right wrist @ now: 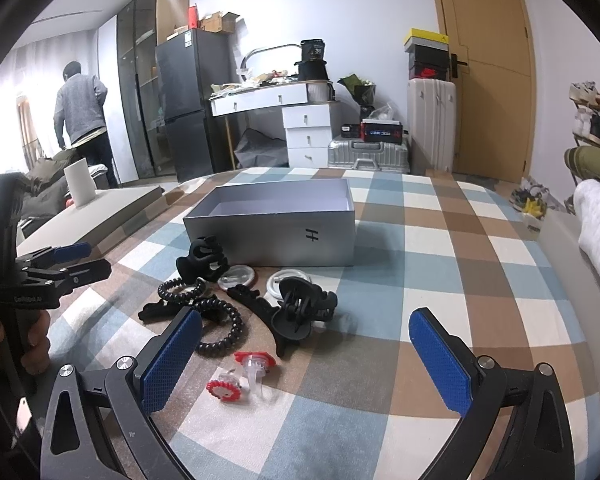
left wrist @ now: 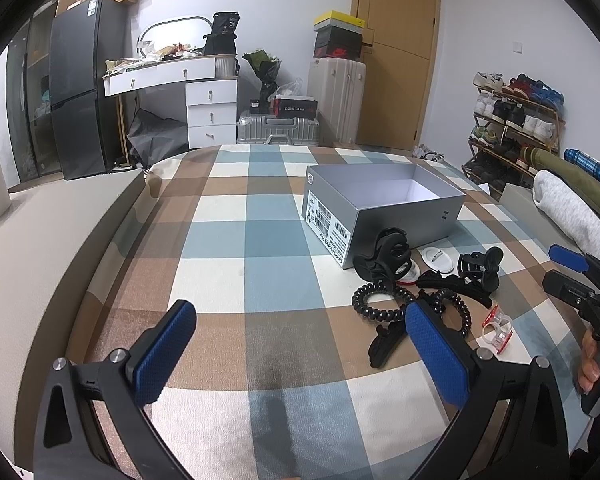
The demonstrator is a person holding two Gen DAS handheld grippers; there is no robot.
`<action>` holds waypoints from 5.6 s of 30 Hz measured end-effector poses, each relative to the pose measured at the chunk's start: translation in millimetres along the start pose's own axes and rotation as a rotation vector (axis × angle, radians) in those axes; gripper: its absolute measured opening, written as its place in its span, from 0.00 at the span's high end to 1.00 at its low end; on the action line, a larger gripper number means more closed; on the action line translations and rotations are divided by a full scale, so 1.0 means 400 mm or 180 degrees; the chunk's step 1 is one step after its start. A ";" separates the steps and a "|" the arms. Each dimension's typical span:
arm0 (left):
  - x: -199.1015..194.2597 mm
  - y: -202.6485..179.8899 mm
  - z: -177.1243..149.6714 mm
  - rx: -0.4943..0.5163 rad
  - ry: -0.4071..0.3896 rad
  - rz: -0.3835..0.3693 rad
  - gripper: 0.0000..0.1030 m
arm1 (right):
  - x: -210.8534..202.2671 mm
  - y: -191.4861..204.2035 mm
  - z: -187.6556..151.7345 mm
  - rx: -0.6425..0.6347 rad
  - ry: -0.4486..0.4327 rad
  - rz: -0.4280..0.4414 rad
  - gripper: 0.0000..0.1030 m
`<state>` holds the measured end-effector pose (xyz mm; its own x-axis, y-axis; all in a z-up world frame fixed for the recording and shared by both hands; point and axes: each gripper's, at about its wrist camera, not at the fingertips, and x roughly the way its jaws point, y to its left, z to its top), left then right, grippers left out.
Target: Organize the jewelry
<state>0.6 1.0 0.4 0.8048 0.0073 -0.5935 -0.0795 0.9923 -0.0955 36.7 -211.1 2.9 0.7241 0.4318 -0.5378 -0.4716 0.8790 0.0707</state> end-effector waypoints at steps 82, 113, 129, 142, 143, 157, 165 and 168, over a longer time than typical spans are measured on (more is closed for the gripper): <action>0.102 -0.069 0.015 -0.0108 0.0713 -0.0155 0.01 | 0.197 -0.072 0.027 0.1003 0.0996 0.0320 0.57; 0.154 -0.077 0.038 -0.0045 0.1288 0.0124 0.38 | 0.058 -0.048 0.039 0.1000 0.0466 0.0766 0.57; 0.155 -0.122 0.044 0.0236 0.1212 0.0017 0.95 | 0.044 -0.053 0.043 0.1033 0.0437 0.0796 0.57; 0.068 -0.094 0.041 0.0136 0.0872 -0.0054 0.95 | 0.056 -0.027 0.035 0.0941 0.0451 0.0778 0.57; 0.062 -0.091 0.045 0.0118 0.0830 -0.0070 0.95 | 0.057 -0.023 0.035 0.0926 0.0443 0.0778 0.57; 0.058 -0.086 0.136 0.0024 0.0320 -0.0205 0.96 | 0.079 0.003 0.117 0.0663 0.0269 0.0715 0.57; 0.102 -0.081 0.192 -0.0064 0.0058 -0.0153 0.95 | 0.115 0.001 0.206 0.0536 0.0104 0.0633 0.57; 0.131 -0.075 0.207 -0.0134 0.0033 -0.0174 0.96 | 0.148 -0.010 0.230 0.0576 0.0087 0.0618 0.57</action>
<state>94.0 -17.9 38.3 0.8024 -0.0483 -0.5948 -0.0604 0.9850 -0.1616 127.6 -170.4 48.0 0.6138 0.5924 -0.5218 -0.5009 0.8031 0.3226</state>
